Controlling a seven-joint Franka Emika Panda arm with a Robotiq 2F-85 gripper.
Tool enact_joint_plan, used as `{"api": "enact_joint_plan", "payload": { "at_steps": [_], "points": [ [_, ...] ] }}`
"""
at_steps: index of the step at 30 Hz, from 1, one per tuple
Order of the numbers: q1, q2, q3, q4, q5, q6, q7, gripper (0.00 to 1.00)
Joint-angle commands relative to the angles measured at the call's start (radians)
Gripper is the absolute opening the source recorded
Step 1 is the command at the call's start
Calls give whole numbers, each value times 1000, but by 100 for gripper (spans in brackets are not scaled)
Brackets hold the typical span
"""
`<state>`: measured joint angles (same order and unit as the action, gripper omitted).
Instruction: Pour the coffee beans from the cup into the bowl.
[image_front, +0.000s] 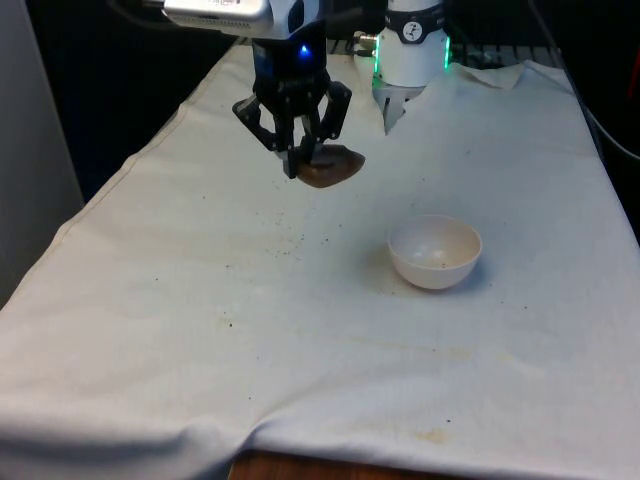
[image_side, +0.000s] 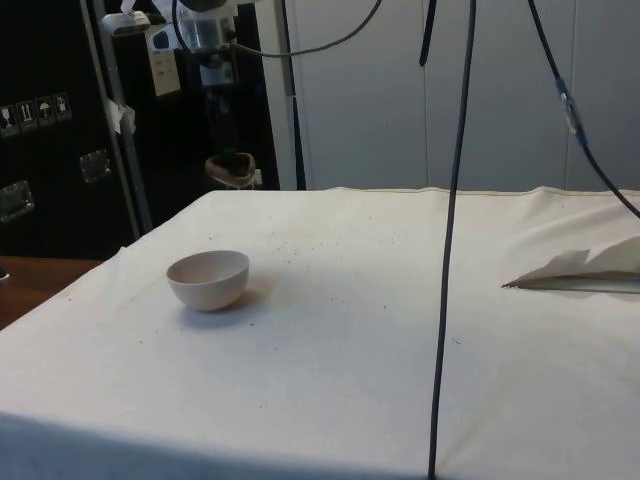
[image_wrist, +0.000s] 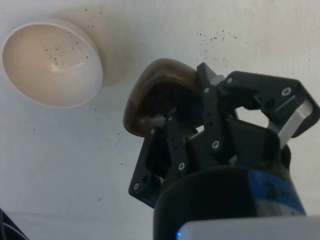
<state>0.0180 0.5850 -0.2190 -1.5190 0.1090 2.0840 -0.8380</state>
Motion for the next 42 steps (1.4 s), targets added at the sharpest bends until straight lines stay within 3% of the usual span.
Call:
{"api": "enact_joint_plan", "payload": {
  "at_steps": [1,2,3,10,11,12,18,19,20,27,28,29,33,35,36,37,42],
  "points": [
    [5,6,-5,8,-7,-3,17,3],
    [1,1,0,2,-1,0,7,3],
    [7,9,-6,13,-10,-3,30,3],
    [10,21,-6,30,-31,0,84,3],
    [3,18,0,26,-22,0,69,3],
    [11,21,-6,30,-34,0,90,3],
    [18,22,-6,31,-57,4,135,3],
    [12,19,0,28,-49,1,123,3],
    [19,22,-6,31,-61,4,141,3],
    [28,20,-4,27,-83,7,188,3],
    [23,19,1,28,-76,1,180,3],
    [31,19,-4,27,-85,8,195,3],
    [40,17,-1,26,-101,12,225,3],
    [43,17,0,26,-108,14,237,3],
    [37,19,6,29,-102,6,230,3],
    [45,17,1,25,-111,16,244,3],
    [52,17,7,24,-131,27,279,3]
  ]
}}
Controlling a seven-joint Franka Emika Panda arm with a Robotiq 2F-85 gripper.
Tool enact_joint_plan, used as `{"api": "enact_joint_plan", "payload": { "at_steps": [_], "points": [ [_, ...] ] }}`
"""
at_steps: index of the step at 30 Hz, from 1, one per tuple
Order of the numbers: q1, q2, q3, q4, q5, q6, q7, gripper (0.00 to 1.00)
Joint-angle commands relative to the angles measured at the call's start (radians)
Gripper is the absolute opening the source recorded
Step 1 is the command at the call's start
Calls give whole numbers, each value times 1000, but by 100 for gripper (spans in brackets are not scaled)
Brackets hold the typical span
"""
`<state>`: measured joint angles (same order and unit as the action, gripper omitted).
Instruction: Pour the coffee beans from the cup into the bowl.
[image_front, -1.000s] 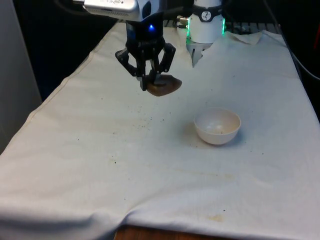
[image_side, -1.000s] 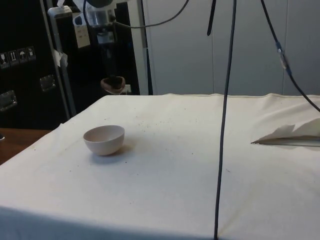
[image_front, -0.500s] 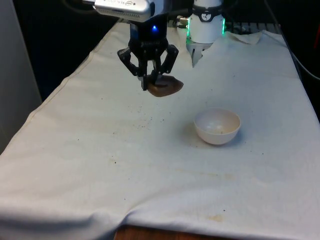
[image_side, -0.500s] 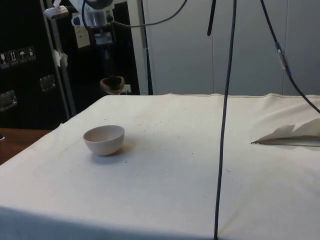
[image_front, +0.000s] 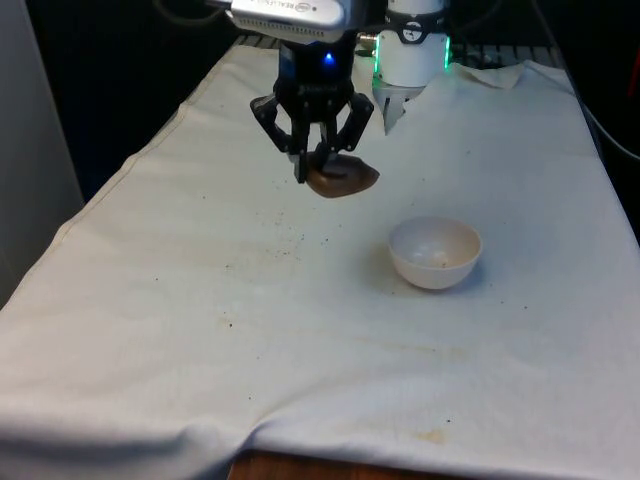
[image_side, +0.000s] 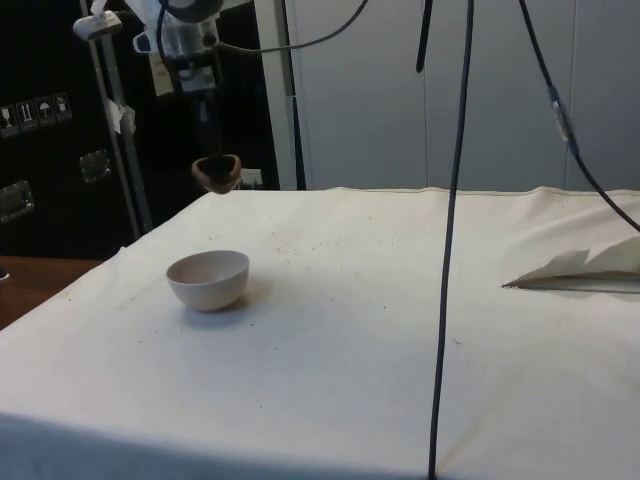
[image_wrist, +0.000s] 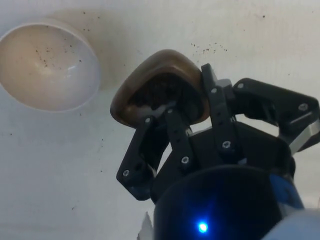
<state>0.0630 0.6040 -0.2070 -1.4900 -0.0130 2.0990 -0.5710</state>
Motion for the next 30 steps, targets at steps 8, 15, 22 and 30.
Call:
{"api": "enact_joint_plan", "payload": {
  "at_steps": [8,15,22,30],
  "points": [
    [16,-5,4,-10,-39,29,63,3],
    [20,-9,12,-24,-63,50,108,3],
    [27,-12,13,-47,-81,77,152,3],
    [32,-21,21,-82,-108,111,207,3]
  ]
}}
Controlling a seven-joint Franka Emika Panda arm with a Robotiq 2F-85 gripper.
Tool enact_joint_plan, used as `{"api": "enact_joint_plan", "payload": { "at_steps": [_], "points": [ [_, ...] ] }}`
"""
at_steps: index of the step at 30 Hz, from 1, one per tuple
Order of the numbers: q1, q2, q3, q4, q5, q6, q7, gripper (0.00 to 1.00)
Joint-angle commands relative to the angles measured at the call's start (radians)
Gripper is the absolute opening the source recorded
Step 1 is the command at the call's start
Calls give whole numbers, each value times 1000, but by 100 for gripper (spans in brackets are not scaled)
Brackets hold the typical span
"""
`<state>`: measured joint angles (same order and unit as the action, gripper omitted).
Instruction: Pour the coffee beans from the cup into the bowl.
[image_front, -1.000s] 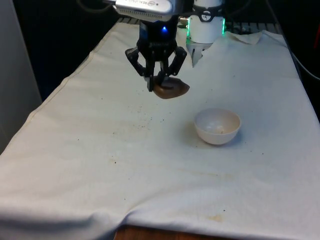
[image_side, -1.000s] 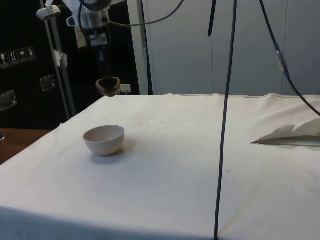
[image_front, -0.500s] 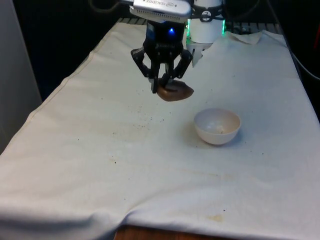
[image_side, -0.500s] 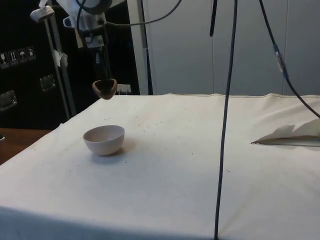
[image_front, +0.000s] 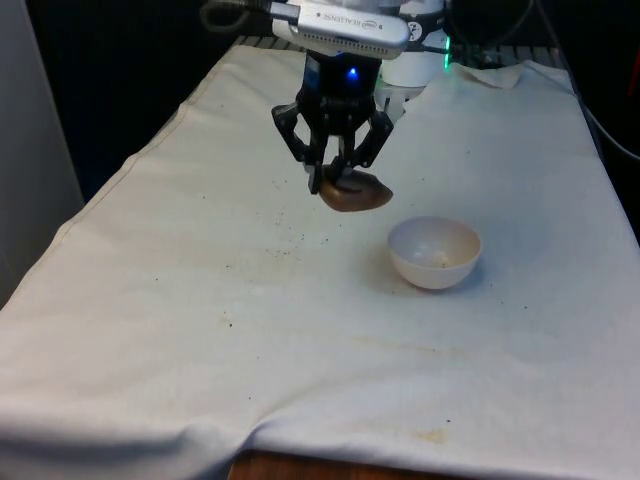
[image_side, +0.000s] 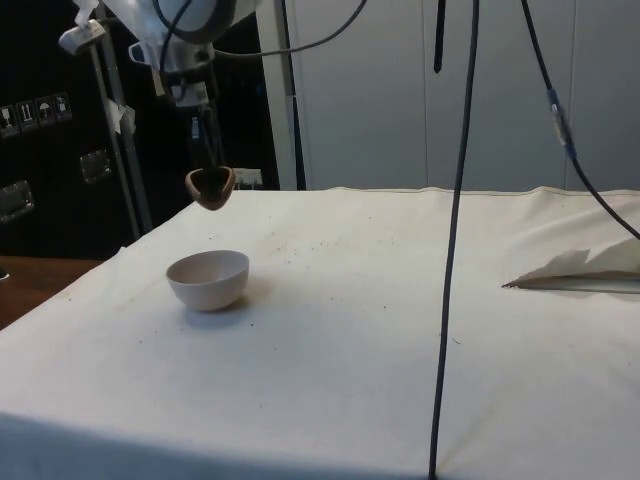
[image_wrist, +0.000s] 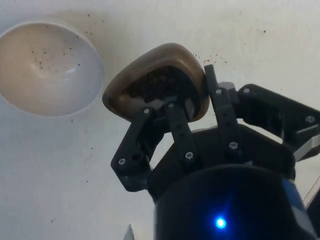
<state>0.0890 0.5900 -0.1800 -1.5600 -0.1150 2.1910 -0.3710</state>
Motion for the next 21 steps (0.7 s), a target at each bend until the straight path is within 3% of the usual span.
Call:
{"api": "enact_joint_plan", "payload": {
  "at_steps": [1,7,8,9,16,17,18,21],
  "points": [
    [7,-10,-5,-18,-10,24,14,3],
    [10,-31,3,-63,-36,51,62,3],
    [4,-19,8,-45,-27,31,50,3],
    [11,-34,5,-69,-40,53,70,3],
    [11,-65,17,-121,-73,74,123,3],
    [4,-55,24,-106,-65,55,112,3],
    [11,-68,19,-126,-78,76,130,3],
    [11,-79,24,-143,-92,83,150,3]
  ]
}}
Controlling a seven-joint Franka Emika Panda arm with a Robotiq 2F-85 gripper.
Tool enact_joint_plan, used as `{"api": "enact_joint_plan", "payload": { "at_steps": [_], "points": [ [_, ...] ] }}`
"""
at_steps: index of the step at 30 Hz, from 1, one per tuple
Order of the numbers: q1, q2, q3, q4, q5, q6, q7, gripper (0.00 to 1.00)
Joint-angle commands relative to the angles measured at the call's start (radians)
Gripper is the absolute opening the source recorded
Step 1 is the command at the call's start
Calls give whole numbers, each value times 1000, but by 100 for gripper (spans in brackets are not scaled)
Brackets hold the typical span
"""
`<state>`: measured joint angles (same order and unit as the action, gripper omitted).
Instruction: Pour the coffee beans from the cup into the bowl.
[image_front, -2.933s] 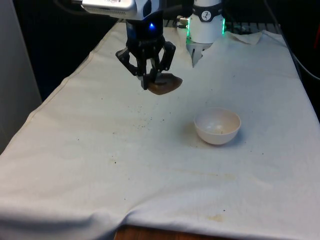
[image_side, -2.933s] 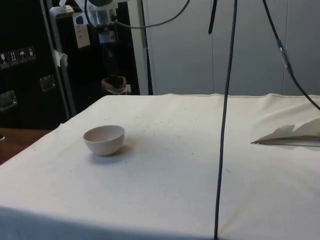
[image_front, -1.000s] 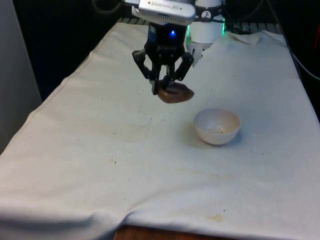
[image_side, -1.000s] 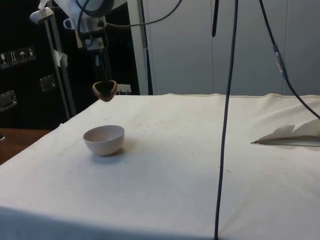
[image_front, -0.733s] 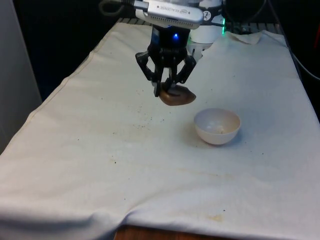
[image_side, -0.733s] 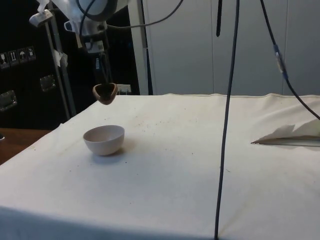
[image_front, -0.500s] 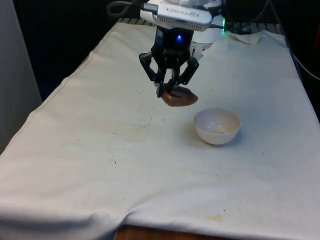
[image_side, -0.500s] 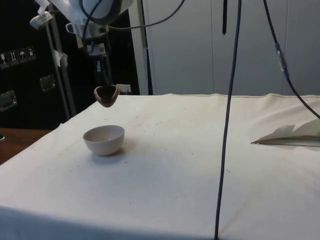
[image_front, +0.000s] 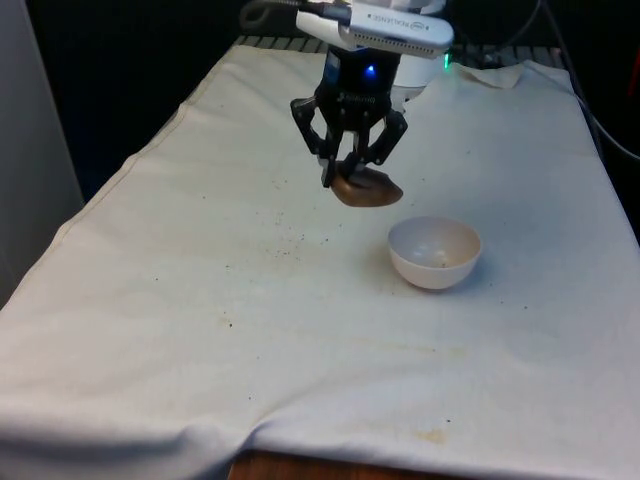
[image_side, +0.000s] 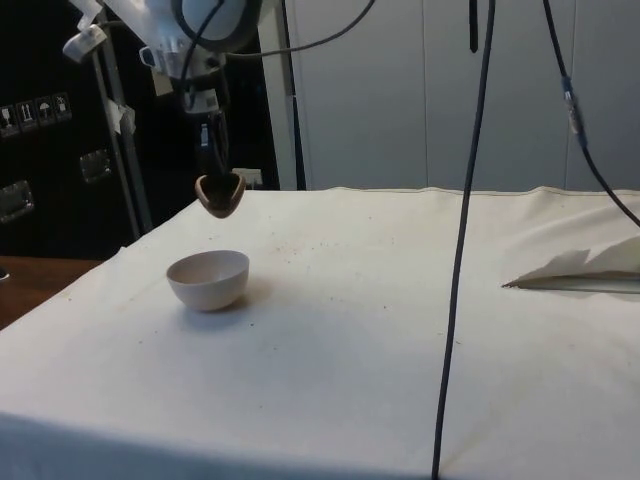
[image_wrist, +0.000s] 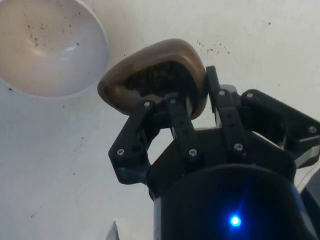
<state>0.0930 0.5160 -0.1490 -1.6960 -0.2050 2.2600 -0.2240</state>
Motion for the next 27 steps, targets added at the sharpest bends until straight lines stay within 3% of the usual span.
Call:
{"api": "enact_joint_plan", "payload": {
  "at_steps": [1,4,5,7,13,14,15,22,23,24,27],
  "points": [
    [7,-11,-5,-17,-13,19,17,3],
    [8,-19,0,-30,-30,22,40,3],
    [0,-12,7,-18,-22,5,31,3],
    [8,-23,4,-36,-43,23,56,3],
    [7,-36,17,-55,-87,24,110,3],
    [0,-29,25,-44,-80,7,104,3],
    [7,-39,21,-59,-100,23,127,3],
    [8,-44,34,-67,-149,18,186,3],
    [0,-38,40,-59,-137,7,173,3],
    [8,-43,37,-67,-165,16,204,3],
    [8,-42,43,-67,-190,14,231,3]
  ]
}}
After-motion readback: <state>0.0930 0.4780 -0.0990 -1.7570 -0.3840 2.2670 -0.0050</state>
